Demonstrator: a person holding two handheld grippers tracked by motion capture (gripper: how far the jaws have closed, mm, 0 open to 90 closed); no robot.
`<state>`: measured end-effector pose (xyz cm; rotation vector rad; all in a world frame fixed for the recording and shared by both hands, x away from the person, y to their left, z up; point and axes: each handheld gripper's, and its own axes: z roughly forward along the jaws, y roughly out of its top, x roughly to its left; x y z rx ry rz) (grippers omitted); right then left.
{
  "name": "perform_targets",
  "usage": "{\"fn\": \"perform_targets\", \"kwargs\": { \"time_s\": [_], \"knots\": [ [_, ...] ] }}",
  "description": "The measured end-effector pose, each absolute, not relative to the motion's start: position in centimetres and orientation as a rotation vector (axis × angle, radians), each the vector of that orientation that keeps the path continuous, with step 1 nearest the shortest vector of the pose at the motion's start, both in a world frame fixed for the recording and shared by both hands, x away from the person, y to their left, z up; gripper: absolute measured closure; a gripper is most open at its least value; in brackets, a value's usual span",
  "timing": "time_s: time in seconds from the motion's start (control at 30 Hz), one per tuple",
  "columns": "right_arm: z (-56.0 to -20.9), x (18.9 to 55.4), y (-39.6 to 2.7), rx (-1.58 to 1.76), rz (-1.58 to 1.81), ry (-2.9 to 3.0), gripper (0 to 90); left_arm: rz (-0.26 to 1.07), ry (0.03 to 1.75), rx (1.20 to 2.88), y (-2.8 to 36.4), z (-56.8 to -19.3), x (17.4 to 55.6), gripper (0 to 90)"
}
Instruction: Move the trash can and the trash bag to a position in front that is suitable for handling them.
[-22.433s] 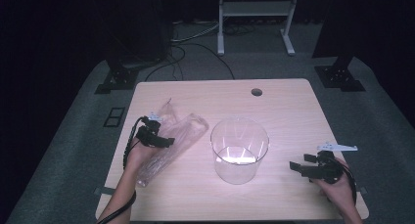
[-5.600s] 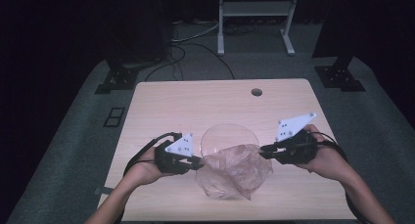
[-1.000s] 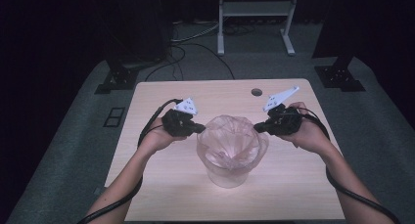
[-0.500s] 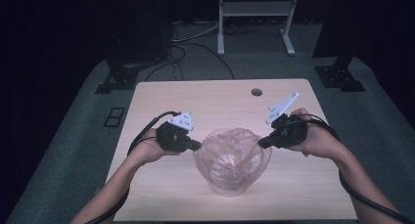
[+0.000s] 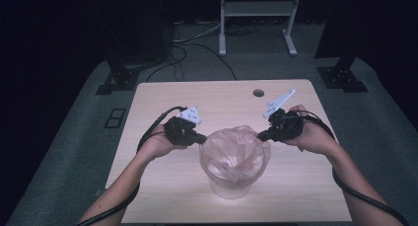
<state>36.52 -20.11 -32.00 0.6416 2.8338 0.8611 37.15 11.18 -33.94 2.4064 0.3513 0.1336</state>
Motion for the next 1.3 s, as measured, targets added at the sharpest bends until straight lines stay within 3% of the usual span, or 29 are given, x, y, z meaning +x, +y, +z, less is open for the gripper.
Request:
{"fn": "perform_targets", "kwargs": {
  "time_s": [1.3],
  "knots": [
    [-35.4,37.6,-19.3,0.729,0.793,2.859,90.0,0.088,0.472,2.411,10.2,-36.8,38.8,89.8]
  ]
}}
